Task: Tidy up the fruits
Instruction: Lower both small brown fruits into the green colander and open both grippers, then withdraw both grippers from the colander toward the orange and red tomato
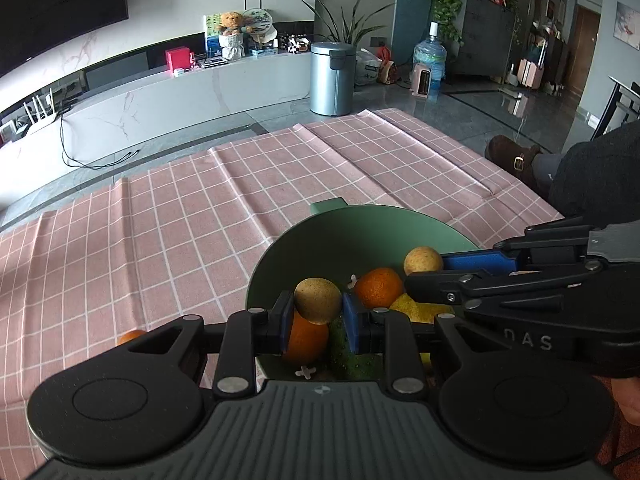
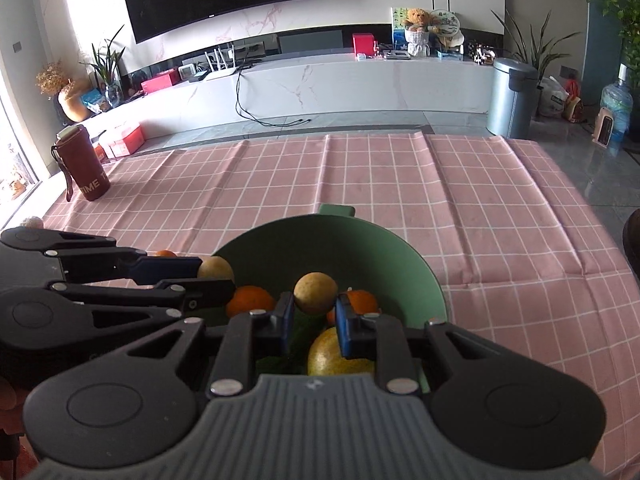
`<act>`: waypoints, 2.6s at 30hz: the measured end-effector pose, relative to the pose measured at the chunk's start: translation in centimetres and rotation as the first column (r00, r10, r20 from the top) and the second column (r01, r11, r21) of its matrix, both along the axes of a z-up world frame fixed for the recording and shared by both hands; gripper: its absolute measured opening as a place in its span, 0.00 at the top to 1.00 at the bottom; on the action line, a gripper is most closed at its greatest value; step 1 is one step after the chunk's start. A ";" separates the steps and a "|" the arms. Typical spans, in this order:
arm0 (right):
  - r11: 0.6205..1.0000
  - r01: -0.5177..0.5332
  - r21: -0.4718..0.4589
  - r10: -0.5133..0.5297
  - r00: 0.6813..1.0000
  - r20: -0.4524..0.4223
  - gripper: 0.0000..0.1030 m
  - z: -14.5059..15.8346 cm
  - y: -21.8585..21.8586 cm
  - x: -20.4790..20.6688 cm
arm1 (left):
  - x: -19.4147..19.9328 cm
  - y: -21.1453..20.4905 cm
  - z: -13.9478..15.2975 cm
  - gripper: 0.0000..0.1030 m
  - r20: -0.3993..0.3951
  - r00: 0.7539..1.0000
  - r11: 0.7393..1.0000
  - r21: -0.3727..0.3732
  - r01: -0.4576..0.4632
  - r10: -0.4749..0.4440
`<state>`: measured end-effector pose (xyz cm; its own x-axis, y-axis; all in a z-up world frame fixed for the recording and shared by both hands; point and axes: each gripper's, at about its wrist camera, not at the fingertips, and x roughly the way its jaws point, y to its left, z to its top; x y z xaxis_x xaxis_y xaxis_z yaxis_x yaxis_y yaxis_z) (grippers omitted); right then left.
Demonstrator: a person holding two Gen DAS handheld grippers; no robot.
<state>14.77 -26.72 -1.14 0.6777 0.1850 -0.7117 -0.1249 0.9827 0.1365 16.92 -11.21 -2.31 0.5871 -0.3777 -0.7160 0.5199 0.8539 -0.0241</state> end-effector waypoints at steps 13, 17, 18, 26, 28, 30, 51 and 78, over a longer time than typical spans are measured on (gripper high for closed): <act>0.990 -0.127 -0.058 0.122 0.990 -0.076 0.84 -2.2 -1.7 4.8 | 3.2 -2.1 -2.2 0.72 -0.052 0.998 0.995 0.095 0.029 -0.024; 0.987 -0.147 -0.071 0.141 0.986 -0.087 0.83 -2.9 -1.5 5.5 | 3.6 -2.5 -2.6 0.72 -0.059 0.998 0.992 0.118 0.035 -0.029; 0.986 -0.149 -0.067 0.143 0.986 -0.089 0.83 -3.0 -1.5 5.6 | 3.7 -2.5 -2.8 0.72 -0.061 0.998 0.992 0.122 0.036 -0.029; 0.984 -0.170 -0.045 0.165 0.981 -0.099 0.83 -3.9 -1.3 5.8 | 3.8 -1.7 -3.1 0.71 -0.072 0.997 0.991 0.132 0.026 -0.017; 0.985 -0.170 -0.038 0.165 0.981 -0.103 0.83 -4.0 -1.4 5.8 | 3.8 -1.4 -3.1 0.67 -0.075 0.997 0.992 0.124 0.022 -0.012; 0.985 -0.168 -0.032 0.164 0.981 -0.103 0.83 -4.1 -1.6 5.8 | 3.9 -1.2 -3.1 0.65 -0.079 0.997 0.993 0.119 0.019 -0.010; 0.998 -0.036 0.060 0.038 0.999 -0.021 0.72 1.0 -1.4 2.4 | -0.9 5.9 3.4 0.57 0.038 0.998 0.998 0.035 -0.053 0.052; 0.987 -0.146 -0.072 0.156 0.973 0.168 0.77 -4.4 17.3 -2.6 | -2.3 17.8 -2.5 0.63 -0.013 0.956 0.949 -0.115 -0.293 0.293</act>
